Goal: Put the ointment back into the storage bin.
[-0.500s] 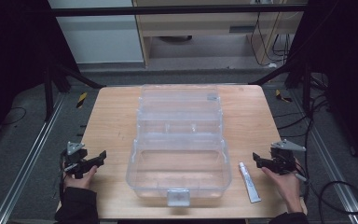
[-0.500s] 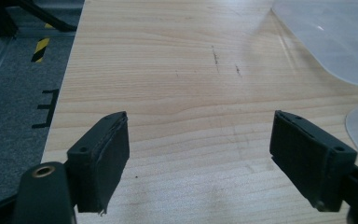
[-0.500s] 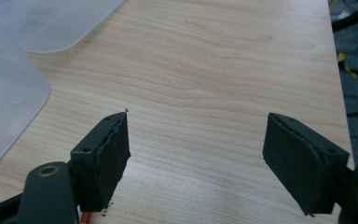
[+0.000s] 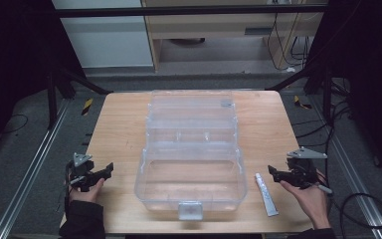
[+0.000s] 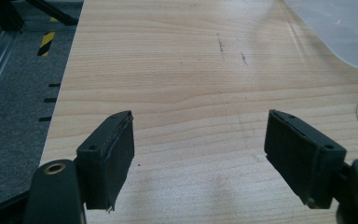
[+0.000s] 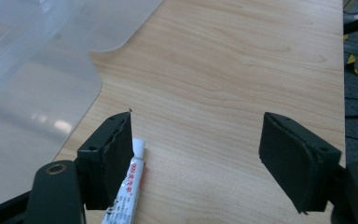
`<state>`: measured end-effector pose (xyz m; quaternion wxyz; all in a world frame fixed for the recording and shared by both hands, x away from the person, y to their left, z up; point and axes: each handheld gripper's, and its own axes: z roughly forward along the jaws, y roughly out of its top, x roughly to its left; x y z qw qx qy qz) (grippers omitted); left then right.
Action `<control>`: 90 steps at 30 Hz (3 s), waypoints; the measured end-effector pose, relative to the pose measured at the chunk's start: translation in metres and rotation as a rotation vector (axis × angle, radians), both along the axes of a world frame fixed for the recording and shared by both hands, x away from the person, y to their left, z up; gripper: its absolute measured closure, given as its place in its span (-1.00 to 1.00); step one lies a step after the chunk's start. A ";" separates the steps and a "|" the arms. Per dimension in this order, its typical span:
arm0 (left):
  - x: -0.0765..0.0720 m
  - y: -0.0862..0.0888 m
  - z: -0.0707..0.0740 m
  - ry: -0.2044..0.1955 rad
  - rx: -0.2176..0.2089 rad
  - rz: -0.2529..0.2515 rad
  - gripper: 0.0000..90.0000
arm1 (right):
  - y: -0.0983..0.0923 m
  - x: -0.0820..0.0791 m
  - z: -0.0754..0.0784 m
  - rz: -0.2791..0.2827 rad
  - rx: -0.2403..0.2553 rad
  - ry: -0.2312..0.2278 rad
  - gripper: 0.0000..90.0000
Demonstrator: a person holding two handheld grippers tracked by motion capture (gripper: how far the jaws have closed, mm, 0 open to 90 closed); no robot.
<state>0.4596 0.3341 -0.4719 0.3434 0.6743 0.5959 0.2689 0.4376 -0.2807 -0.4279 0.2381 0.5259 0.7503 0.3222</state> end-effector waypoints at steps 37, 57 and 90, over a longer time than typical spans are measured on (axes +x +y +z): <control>0.001 -0.004 0.000 0.011 0.015 -0.038 -0.43 | 0.036 0.014 -0.014 0.081 -0.082 0.415 0.05; 0.002 -0.005 -0.001 0.021 0.022 -0.052 -0.42 | 0.047 0.023 -0.030 0.102 -0.126 0.528 0.31; 0.003 -0.008 -0.002 0.038 0.037 -0.066 -0.41 | 0.043 0.028 -0.023 0.144 -0.145 0.570 0.56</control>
